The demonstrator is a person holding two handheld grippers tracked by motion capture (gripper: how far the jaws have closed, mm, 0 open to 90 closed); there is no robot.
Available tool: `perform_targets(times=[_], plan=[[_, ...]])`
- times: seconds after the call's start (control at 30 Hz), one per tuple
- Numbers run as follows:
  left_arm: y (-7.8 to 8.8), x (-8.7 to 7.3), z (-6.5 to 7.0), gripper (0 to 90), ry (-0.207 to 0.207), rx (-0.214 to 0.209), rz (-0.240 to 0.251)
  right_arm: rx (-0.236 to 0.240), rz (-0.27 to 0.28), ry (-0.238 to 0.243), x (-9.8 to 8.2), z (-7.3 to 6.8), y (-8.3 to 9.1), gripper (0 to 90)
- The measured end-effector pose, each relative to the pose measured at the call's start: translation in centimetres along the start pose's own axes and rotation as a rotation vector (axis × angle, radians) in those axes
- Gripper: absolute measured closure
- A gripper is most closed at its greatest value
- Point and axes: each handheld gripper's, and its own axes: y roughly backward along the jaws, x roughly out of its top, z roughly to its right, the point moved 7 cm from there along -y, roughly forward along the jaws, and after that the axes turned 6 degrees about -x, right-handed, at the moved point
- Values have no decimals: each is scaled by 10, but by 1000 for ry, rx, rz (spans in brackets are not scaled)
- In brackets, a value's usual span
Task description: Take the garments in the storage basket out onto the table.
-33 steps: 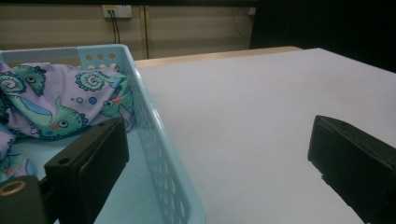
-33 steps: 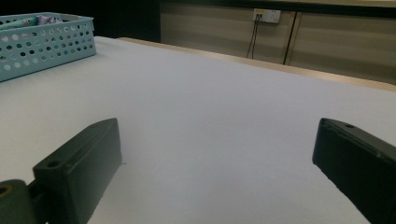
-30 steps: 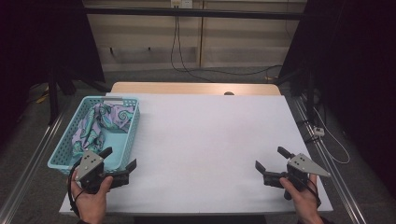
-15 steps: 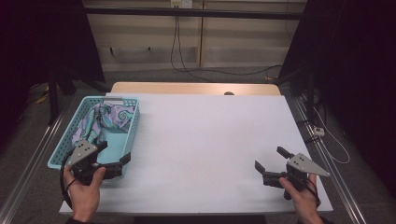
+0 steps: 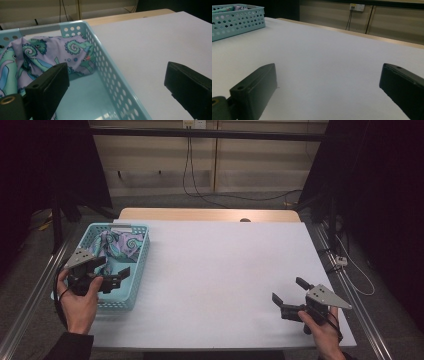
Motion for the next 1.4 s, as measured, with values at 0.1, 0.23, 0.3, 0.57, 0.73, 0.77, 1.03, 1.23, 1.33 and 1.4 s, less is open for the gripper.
perform_targets(times=[0.1, 0.23, 0.3, 0.57, 0.73, 0.77, 1.03, 1.23, 1.33, 1.4], plan=[[-8, 1, -9, 49, 30, -2, -37, -1, 0, 3, 0, 0, 0, 7], [-17, 5, -20, 51, 16, 33, -81, 4, -3, 6, 0, -1, 0, 7], [-20, 9, -26, 51, 26, 34, -86, 4, -4, 6, 0, -1, 0, 7], [-33, 20, -51, 57, 73, 91, -135, 8, -4, 7, -1, -1, 0, 7], [-43, 22, -71, 51, 115, 97, -151, 6, -5, 10, -1, -1, 0, 6], [-45, 22, -74, 58, 105, 104, -151, 9, -6, 6, -1, -1, 0, 7], [-63, 17, -101, 70, 137, 153, -203, 9, -7, 10, -1, -1, 0, 7], [-76, 12, -120, 94, 171, 180, -201, 16, -11, 9, -2, -2, 0, 7], [-83, 8, -124, 94, 167, 196, -233, 17, -14, 11, -2, -2, -1, 7], [-87, 9, -125, 96, 157, 201, -257, 24, -20, 10, -3, -2, -1, 7]])
